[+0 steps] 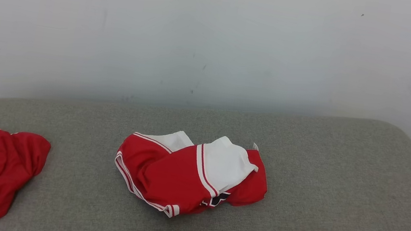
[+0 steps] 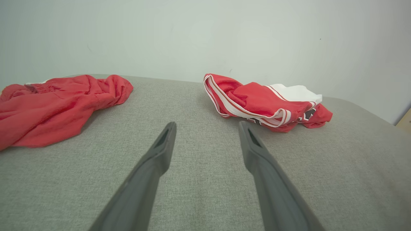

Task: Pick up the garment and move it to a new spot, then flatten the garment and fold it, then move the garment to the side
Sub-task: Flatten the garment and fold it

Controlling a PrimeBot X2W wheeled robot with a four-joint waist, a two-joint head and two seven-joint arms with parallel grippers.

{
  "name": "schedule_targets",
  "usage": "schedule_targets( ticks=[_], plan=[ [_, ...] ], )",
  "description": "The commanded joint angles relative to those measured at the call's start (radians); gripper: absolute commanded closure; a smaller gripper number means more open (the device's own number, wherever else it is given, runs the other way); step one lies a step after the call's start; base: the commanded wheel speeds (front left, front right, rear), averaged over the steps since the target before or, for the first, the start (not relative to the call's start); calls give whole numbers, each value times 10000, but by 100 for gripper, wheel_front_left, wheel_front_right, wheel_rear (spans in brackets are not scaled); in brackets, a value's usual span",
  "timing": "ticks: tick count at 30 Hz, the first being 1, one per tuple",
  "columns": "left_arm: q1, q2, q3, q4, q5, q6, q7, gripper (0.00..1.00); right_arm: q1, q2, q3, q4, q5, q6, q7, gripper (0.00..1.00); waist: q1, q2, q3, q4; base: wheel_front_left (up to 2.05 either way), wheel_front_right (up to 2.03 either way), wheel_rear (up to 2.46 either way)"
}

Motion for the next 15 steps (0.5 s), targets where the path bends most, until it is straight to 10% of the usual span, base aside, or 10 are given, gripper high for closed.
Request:
schedule_targets(
  ticks=[1,15],
  plan=[
    [104,-3,-4,66,-131,-1,-35,0,138,-4,31,27,53,-10,-7,0,0,1,-10,2,0,0,0],
    [154,-4,-229,312,66,-90,-36,0,197,-32,91,97,116,-10,-7,0,0,1,-78,47,0,0,0]
  ],
)
